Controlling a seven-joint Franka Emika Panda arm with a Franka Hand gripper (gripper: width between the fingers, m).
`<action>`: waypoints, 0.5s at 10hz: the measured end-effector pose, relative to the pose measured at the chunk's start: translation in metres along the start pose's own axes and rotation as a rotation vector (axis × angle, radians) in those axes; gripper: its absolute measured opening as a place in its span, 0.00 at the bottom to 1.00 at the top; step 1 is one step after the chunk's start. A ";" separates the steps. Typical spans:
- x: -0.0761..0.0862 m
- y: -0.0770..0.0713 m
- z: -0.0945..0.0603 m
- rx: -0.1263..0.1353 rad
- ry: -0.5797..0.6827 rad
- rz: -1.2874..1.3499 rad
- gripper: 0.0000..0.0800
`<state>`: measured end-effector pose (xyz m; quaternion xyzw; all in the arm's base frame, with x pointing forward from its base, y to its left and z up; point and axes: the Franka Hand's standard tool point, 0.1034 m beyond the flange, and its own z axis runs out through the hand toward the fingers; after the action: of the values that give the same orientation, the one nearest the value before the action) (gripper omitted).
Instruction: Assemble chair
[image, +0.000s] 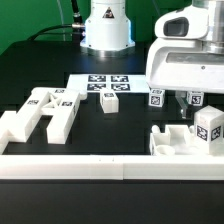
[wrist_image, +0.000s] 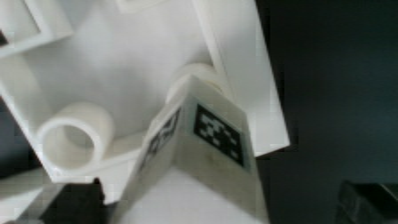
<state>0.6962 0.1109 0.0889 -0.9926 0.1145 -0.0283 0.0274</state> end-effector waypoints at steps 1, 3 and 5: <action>0.000 0.001 0.001 0.000 -0.001 -0.064 0.81; 0.000 0.003 0.002 -0.001 -0.001 -0.205 0.81; 0.000 0.003 0.002 -0.003 0.000 -0.318 0.81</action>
Offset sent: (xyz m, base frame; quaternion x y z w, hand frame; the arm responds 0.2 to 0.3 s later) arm -0.0021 0.0004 -0.0014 0.0022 0.0021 -0.1241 0.9923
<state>0.6960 0.1077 0.0865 -0.9983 -0.0443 -0.0321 0.0212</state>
